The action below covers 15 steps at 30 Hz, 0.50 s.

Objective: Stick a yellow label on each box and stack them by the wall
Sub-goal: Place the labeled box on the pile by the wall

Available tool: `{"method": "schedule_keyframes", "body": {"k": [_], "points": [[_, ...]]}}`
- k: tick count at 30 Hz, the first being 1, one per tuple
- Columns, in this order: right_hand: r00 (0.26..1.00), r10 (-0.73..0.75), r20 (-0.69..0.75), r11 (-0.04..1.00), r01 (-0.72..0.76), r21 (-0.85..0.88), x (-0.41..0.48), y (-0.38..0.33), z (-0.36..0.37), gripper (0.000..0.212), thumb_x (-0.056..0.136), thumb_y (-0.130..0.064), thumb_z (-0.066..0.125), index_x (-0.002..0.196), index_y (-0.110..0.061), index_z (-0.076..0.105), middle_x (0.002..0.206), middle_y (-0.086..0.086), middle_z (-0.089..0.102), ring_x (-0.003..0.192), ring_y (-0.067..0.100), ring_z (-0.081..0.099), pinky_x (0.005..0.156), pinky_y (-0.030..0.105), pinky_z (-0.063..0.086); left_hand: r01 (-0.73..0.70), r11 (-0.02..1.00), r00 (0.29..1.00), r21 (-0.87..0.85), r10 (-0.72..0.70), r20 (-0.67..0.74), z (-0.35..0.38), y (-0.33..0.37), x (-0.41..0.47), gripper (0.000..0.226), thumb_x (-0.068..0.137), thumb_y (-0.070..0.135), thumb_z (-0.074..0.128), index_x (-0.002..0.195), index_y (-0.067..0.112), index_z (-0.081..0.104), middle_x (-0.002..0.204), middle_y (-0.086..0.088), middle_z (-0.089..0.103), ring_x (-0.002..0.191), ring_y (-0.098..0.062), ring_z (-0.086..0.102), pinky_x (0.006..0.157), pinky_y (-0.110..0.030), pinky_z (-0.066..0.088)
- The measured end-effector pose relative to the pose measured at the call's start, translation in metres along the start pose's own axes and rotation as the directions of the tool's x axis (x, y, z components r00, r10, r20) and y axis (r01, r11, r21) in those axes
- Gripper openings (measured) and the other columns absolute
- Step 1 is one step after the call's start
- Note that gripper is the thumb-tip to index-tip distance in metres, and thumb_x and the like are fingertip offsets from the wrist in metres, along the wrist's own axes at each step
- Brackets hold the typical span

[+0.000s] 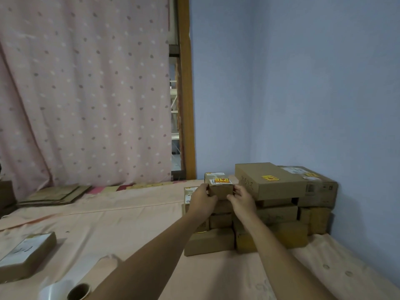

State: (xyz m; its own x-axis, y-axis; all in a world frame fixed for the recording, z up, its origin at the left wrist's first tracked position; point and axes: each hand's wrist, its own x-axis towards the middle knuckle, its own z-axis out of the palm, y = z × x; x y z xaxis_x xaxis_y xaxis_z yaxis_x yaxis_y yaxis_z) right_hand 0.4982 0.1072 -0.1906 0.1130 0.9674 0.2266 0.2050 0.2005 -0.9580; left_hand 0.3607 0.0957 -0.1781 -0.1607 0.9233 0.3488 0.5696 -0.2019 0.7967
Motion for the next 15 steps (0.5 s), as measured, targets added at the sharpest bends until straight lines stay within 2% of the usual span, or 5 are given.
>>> {"method": "schedule_keyframes", "body": {"k": [3,6,9,12,15], "points": [[0.999,0.01,0.049,1.0,-0.01,0.0,0.0,-0.001,0.002,0.047,0.099,-0.011,0.061,0.143,-0.023,0.051,0.133,-0.003,0.062,0.118,0.013,0.056,0.092,0.028,0.045,0.057,0.998,0.998,-0.027,-0.057,0.011,0.001,0.006,0.003,0.04,0.09,0.015,0.065,0.13,0.015,0.056,0.121,-0.002,0.066,0.105,-0.018,0.062,0.085,-0.033,0.058],[0.991,0.024,0.132,0.999,-0.018,-0.046,0.001,-0.003,0.005,0.053,0.1,-0.018,0.061,0.149,-0.033,0.045,0.135,-0.01,0.06,0.127,0.015,0.054,0.094,0.031,0.046,0.088,0.995,0.996,-0.04,-0.086,0.029,0.002,0.009,0.006,0.041,0.089,0.019,0.068,0.128,0.017,0.055,0.12,-0.003,0.067,0.107,-0.02,0.063,0.09,-0.04,0.058],[0.983,0.048,0.177,0.996,-0.033,-0.088,0.001,-0.004,0.006,0.058,0.099,-0.024,0.06,0.152,-0.038,0.04,0.14,-0.01,0.058,0.129,0.017,0.053,0.099,0.036,0.049,0.133,0.988,0.991,-0.075,-0.13,0.045,0.003,0.007,0.008,0.042,0.09,0.018,0.068,0.13,0.019,0.053,0.123,-0.003,0.066,0.109,-0.02,0.063,0.091,-0.039,0.058],[0.985,0.054,0.165,0.996,-0.042,-0.074,-0.001,0.0,0.005,0.056,0.097,-0.026,0.062,0.149,-0.034,0.043,0.137,-0.007,0.061,0.124,0.016,0.056,0.102,0.039,0.049,0.176,0.981,0.984,-0.087,-0.172,0.047,0.002,0.005,0.005,0.043,0.091,0.018,0.067,0.131,0.015,0.049,0.125,-0.006,0.064,0.109,-0.02,0.061,0.083,-0.032,0.057],[0.991,0.059,0.12,0.998,-0.053,-0.045,-0.015,0.0,0.004,0.045,0.097,-0.021,0.063,0.139,-0.03,0.049,0.138,-0.006,0.06,0.126,0.016,0.054,0.102,0.037,0.046,0.154,0.987,0.988,-0.048,-0.153,0.023,-0.004,0.004,-0.001,0.045,0.095,0.018,0.063,0.136,0.012,0.047,0.131,-0.006,0.06,0.109,-0.019,0.056,0.078,-0.025,0.045]]}}
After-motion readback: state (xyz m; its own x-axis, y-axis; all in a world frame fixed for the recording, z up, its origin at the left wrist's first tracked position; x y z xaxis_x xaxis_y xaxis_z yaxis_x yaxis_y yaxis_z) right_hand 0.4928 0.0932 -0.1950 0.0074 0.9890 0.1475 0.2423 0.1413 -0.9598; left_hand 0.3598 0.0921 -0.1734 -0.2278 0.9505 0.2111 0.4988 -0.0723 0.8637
